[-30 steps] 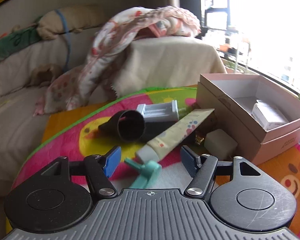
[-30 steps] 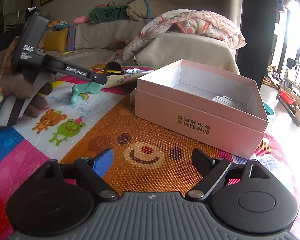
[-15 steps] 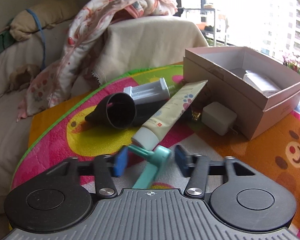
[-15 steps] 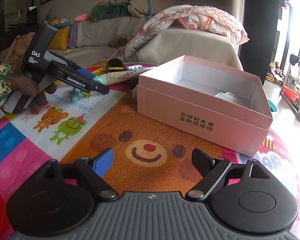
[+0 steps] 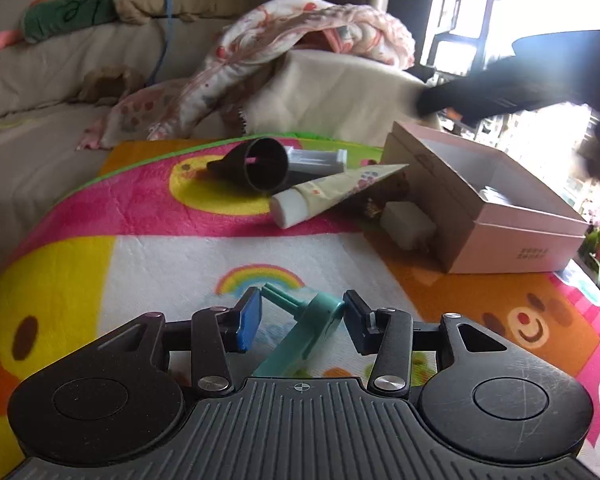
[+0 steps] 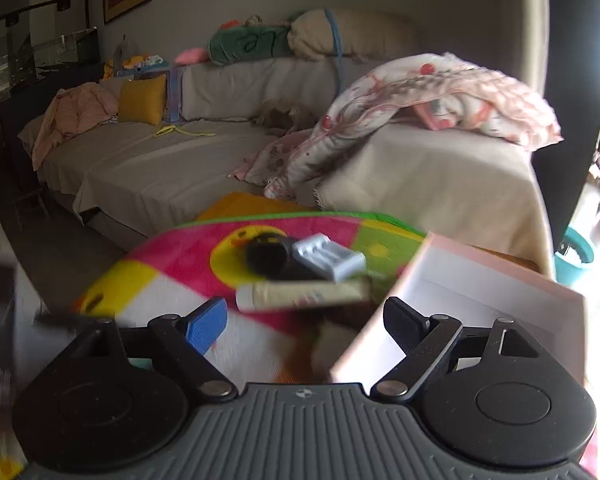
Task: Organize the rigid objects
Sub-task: 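Grasp the teal hand crank with the left gripper while the right grasps the black nozzle, then lift the black nozzle with the right gripper and carry it toward the box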
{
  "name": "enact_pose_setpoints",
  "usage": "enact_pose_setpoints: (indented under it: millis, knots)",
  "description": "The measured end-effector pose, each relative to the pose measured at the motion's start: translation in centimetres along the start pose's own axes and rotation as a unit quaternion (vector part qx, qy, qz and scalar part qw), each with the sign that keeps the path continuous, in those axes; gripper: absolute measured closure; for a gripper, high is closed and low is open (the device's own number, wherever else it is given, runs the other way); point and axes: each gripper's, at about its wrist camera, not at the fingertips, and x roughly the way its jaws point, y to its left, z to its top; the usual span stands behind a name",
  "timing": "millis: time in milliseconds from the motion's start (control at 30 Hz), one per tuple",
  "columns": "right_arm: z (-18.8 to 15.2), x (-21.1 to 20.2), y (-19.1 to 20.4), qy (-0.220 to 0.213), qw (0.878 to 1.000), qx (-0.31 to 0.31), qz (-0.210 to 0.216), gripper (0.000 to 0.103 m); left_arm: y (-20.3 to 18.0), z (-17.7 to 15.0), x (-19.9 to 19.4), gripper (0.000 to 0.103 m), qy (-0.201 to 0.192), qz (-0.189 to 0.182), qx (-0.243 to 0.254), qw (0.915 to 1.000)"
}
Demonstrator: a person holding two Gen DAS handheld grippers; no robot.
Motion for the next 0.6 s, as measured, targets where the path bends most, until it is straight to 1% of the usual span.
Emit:
enact_pose_setpoints:
  millis: [67,133,200,233,300,367,400,433,467,500,533,600]
  knots:
    - [2.4,3.3,0.7,0.021,1.0,0.005,0.001,0.017,-0.2,0.0,-0.1,0.053,-0.006,-0.001,0.008,1.0]
    - [4.2,7.1,1.7,0.046,0.999,0.013,-0.002,0.017,-0.2,0.0,0.1,0.053,-0.001,-0.002,0.006,1.0]
    - [5.4,10.5,2.5,0.07,0.997,0.025,-0.009,0.017,-0.1,0.0,0.2,0.053,0.0,-0.003,0.003,1.0]
    - [5.8,12.2,2.9,0.083,0.996,0.03,-0.005,0.017,-0.2,0.0,0.2,0.053,-0.001,-0.003,0.003,1.0]
    - [6.2,15.2,3.4,0.101,0.994,0.043,-0.008,0.017,-0.2,-0.1,0.3,0.053,0.001,-0.003,0.004,1.0]
    - [6.3,17.7,3.7,0.124,0.991,0.045,-0.013,0.024,-0.1,-0.1,0.3,0.053,0.001,-0.005,0.001,1.0]
    - [6.3,18.6,3.8,0.135,0.99,0.041,-0.019,0.042,0.0,-0.1,0.2,0.053,0.001,-0.007,-0.002,1.0]
    - [6.2,19.2,4.0,0.147,0.988,0.035,-0.024,0.055,0.1,-0.1,0.2,0.053,0.0,-0.009,-0.005,0.9999]
    - [6.2,19.2,4.2,0.153,0.987,0.03,-0.021,0.056,0.2,-0.1,0.2,0.053,-0.001,-0.012,-0.008,0.9999]
    - [6.3,18.8,4.2,0.151,0.988,0.029,-0.02,0.056,0.4,-0.1,0.2,0.053,-0.001,-0.015,-0.013,0.9998]
    - [6.3,17.7,4.2,0.141,0.989,0.03,-0.017,0.056,0.6,-0.1,0.1,0.053,-0.002,-0.02,-0.019,0.9996]
    - [6.3,14.8,4.0,0.118,0.993,0.024,0.009,0.056,1.2,-0.1,0.1,0.053,-0.004,-0.03,-0.033,0.999]
